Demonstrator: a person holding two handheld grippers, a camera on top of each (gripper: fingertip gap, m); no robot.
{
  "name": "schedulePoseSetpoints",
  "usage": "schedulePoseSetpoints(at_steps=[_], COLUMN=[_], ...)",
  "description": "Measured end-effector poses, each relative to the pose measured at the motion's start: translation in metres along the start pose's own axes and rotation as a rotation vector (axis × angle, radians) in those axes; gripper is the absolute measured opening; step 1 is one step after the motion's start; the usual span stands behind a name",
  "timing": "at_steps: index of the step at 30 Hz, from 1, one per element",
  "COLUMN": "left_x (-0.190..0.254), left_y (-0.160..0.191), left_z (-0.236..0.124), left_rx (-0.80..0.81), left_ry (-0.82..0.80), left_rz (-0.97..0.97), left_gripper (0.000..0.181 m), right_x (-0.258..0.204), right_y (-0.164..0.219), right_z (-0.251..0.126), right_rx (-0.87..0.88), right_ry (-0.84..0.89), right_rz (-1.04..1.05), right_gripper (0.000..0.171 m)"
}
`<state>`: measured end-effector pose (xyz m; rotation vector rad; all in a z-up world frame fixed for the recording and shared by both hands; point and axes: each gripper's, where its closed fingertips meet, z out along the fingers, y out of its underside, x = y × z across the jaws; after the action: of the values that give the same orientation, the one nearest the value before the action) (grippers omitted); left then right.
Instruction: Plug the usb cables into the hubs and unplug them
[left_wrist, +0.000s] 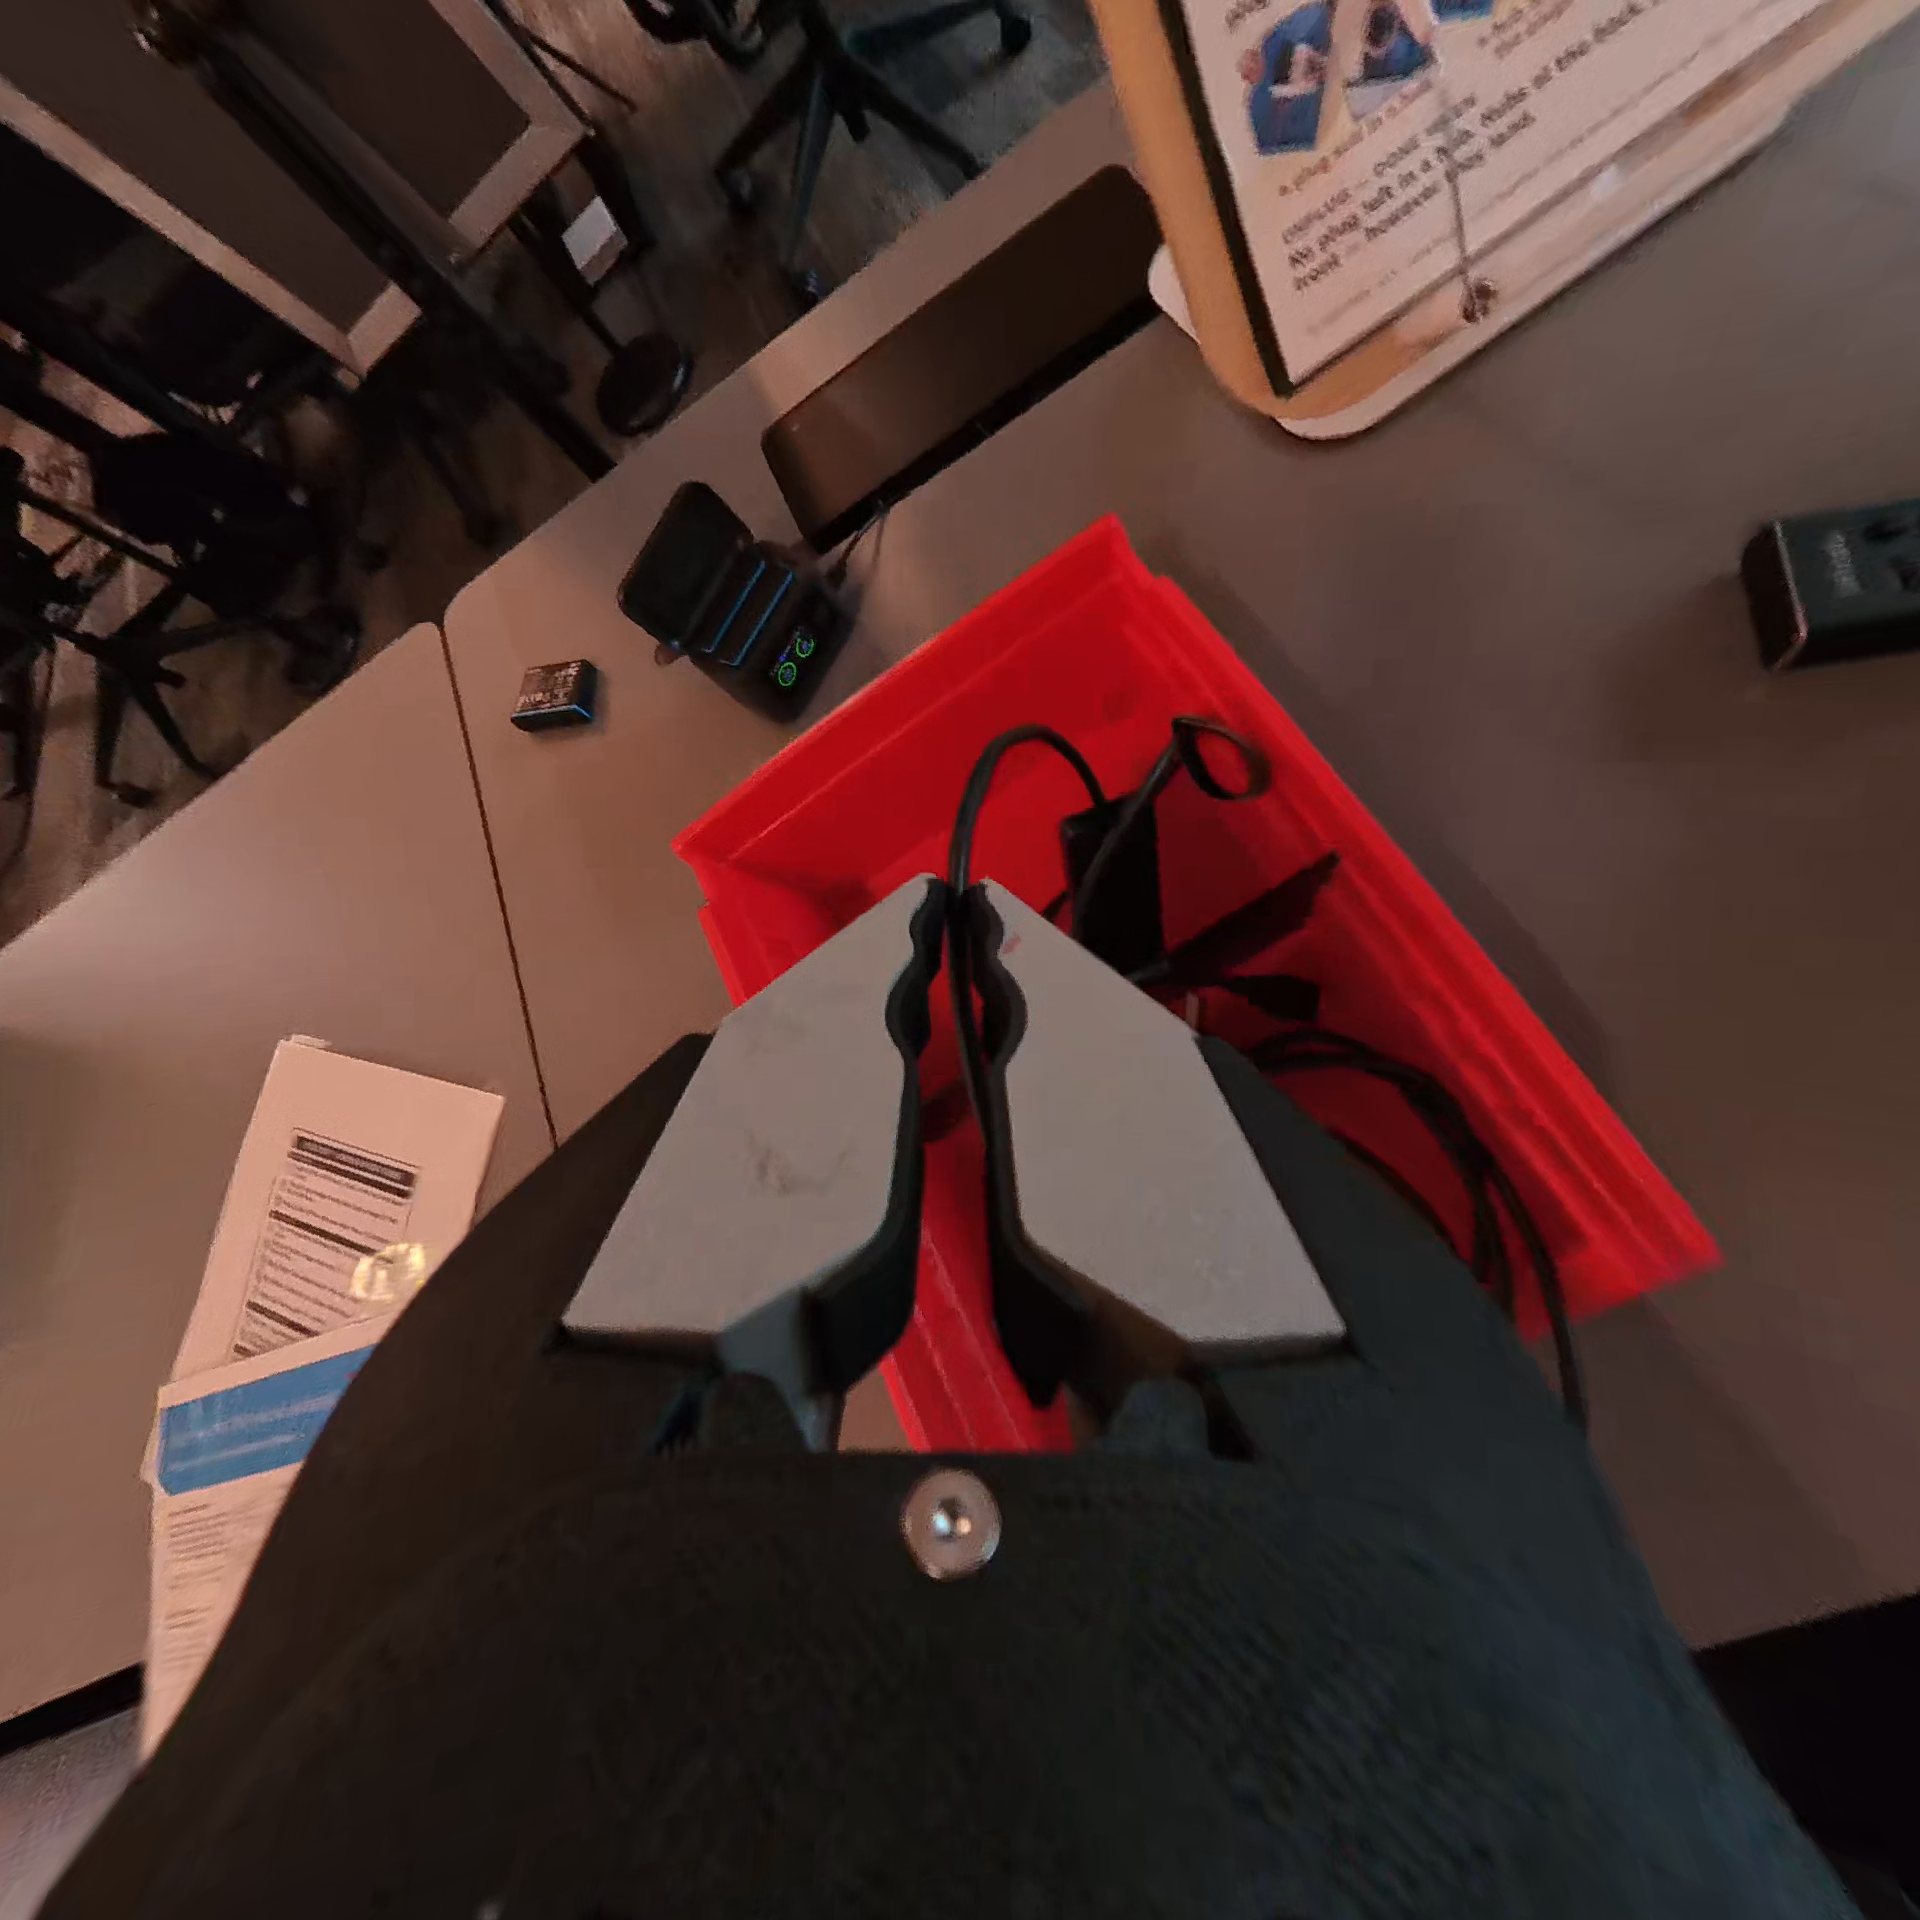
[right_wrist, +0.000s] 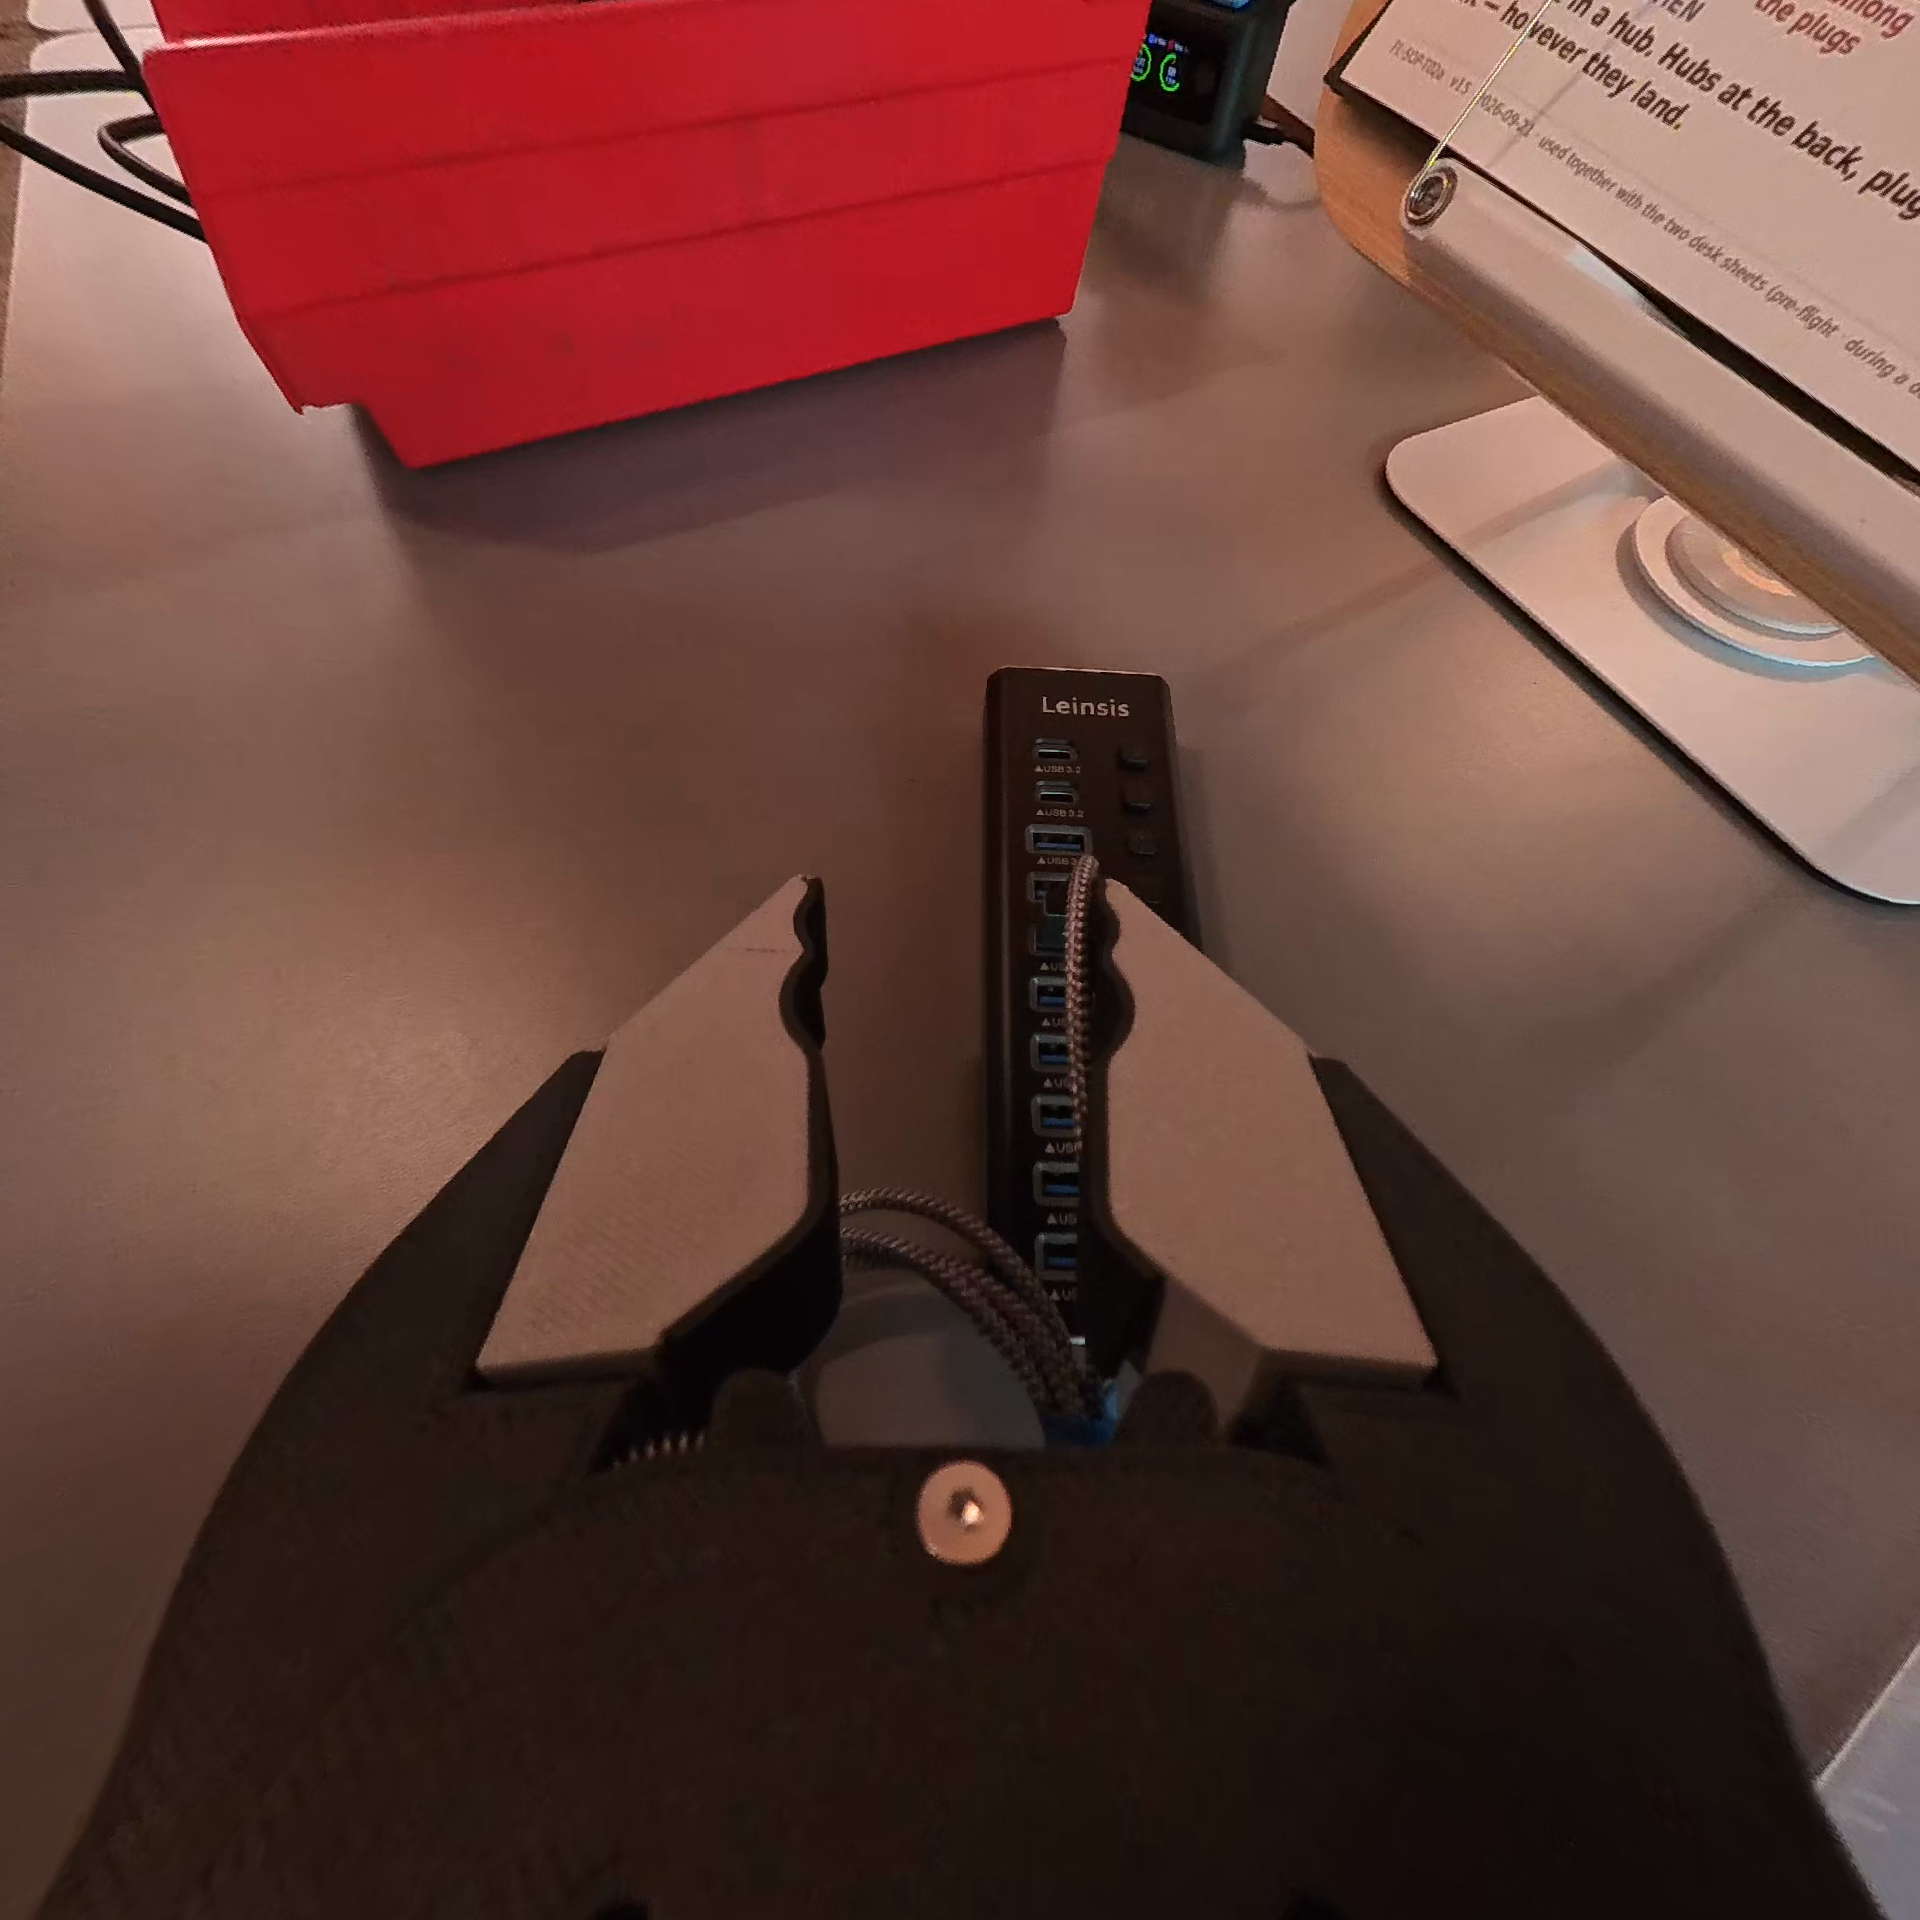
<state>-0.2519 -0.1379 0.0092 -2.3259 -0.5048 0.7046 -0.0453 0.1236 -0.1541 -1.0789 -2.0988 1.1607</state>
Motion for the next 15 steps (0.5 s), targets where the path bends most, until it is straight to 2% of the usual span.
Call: schedulePoseSetpoints(at_steps=[1,3,7,10,13,15], left_x=[-0.001,0.007,0.045,0.042,0.030,0.018], left_y=[-0.004,-0.007,0.016,0.022,0.041,0.068], left_z=[0.005,0.015,0.028,0.022,0.007,-0.003], left_rx=[0.005,-0.008,-0.157,-0.119,-0.144,-0.215], left_ry=[0.018,0.108,0.376,0.387,0.365,0.322], left_rz=[-0.037,-0.092,-0.177,-0.203,-0.226,-0.230], left_gripper=[0.001,0.008,0.032,0.033,0.053,0.057], right_x=[0.000,0.000,0.000,-0.001,-0.001,-0.002], right_y=[0.001,0.002,0.001,0.001,0.001,0.001], right_z=[0.001,0.001,0.001,0.001,0.001,0.001], right_rx=[-0.003,-0.009,-0.009,-0.009,-0.011,-0.013], right_ry=[0.000,0.002,0.000,-0.004,-0.004,-0.003], right_rz=[-0.001,-0.004,-0.004,-0.004,-0.006,-0.009], right_gripper=[0.047,0.047,0.047,0.047,0.047,0.047])
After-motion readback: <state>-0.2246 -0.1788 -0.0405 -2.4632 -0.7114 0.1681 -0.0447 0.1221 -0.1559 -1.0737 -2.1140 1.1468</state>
